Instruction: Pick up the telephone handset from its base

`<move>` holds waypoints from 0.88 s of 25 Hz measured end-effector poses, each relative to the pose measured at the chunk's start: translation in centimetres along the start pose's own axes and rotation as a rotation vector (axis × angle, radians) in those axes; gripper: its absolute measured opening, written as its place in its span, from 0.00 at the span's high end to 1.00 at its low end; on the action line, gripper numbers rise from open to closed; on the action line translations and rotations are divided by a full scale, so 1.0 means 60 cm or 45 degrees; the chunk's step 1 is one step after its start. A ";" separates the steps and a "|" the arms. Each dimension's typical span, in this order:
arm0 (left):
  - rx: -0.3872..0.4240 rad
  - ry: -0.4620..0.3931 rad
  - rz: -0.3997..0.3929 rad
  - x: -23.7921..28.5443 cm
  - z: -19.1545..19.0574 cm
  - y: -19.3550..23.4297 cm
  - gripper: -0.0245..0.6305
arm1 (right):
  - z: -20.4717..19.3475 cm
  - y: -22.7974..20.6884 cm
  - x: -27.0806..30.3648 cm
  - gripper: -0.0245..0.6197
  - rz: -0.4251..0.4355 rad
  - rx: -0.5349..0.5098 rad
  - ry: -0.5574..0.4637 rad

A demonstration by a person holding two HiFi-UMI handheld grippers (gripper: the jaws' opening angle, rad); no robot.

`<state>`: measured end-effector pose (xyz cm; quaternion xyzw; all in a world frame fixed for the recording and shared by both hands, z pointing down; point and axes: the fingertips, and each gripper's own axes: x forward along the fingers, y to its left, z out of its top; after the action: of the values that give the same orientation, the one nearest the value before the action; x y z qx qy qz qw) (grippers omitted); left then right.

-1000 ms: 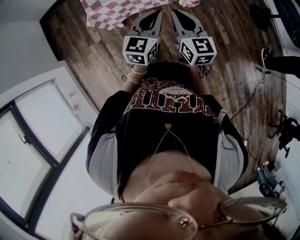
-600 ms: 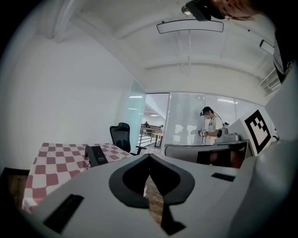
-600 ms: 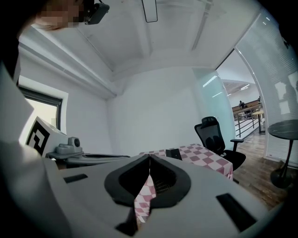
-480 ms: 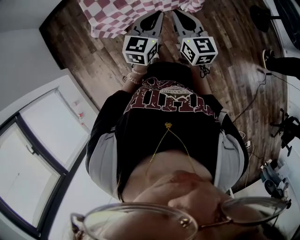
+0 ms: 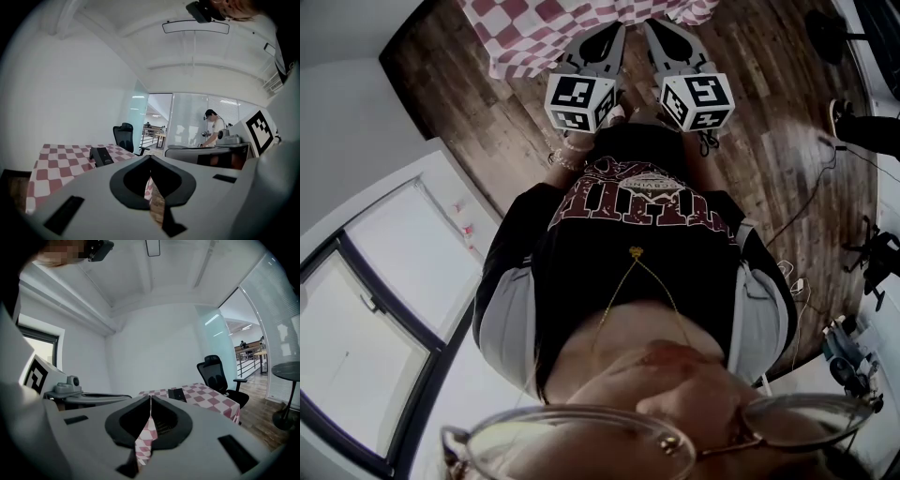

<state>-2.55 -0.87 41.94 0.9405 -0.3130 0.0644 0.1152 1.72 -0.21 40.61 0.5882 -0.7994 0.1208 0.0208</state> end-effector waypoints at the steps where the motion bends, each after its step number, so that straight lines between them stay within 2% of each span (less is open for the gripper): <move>1: 0.002 -0.002 0.005 0.001 0.001 0.003 0.96 | -0.001 0.000 0.003 0.93 0.003 0.003 0.006; 10: -0.031 0.022 0.055 0.037 -0.001 0.037 0.96 | 0.000 -0.026 0.046 0.93 0.039 -0.002 0.042; 22: -0.054 0.029 0.093 0.150 0.026 0.069 0.96 | 0.030 -0.115 0.120 0.93 0.093 -0.021 0.063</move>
<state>2.22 -9.67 42.90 0.9251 -0.3470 0.0725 0.1362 6.22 -9.26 41.28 0.5551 -0.8207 0.1293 0.0409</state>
